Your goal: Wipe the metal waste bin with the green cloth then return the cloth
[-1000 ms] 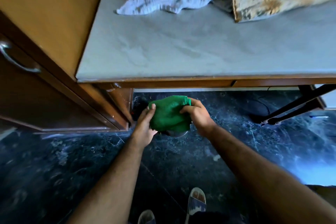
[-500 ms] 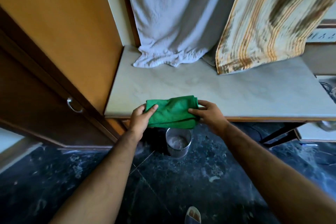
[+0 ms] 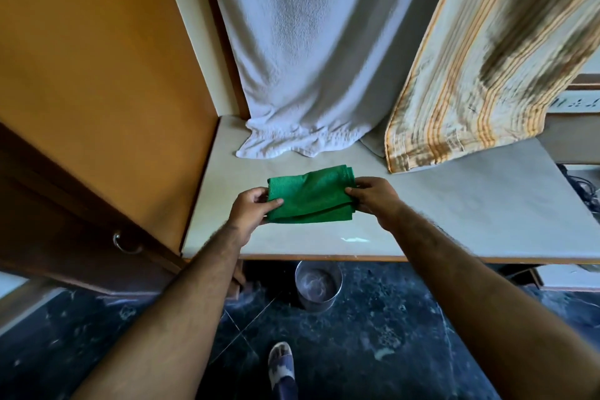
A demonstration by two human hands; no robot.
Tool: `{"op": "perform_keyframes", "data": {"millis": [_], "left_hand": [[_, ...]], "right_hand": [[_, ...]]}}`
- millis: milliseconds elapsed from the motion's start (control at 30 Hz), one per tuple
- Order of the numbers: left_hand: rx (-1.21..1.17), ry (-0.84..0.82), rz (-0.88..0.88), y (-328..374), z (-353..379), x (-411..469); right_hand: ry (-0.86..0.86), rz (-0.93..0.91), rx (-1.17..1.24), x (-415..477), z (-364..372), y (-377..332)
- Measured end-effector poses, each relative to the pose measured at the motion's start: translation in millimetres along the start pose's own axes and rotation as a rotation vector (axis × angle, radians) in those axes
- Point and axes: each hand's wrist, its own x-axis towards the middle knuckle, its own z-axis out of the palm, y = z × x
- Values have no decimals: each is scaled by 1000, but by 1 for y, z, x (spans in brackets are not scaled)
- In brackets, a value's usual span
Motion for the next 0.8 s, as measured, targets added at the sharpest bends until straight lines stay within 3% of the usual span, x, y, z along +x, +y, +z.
{"op": "perform_keyframes", "data": {"millis": [300,500,800], "left_hand": [[231,80,-61,-12,-17,92],[497,162,-56,-39,-6,129],[898,209,-91,-53,7,146]], "right_hand": [[173,59,-16,75,30,11],[294,89,-316,117,44,43],[234,43,-660,147,45,64]]}}
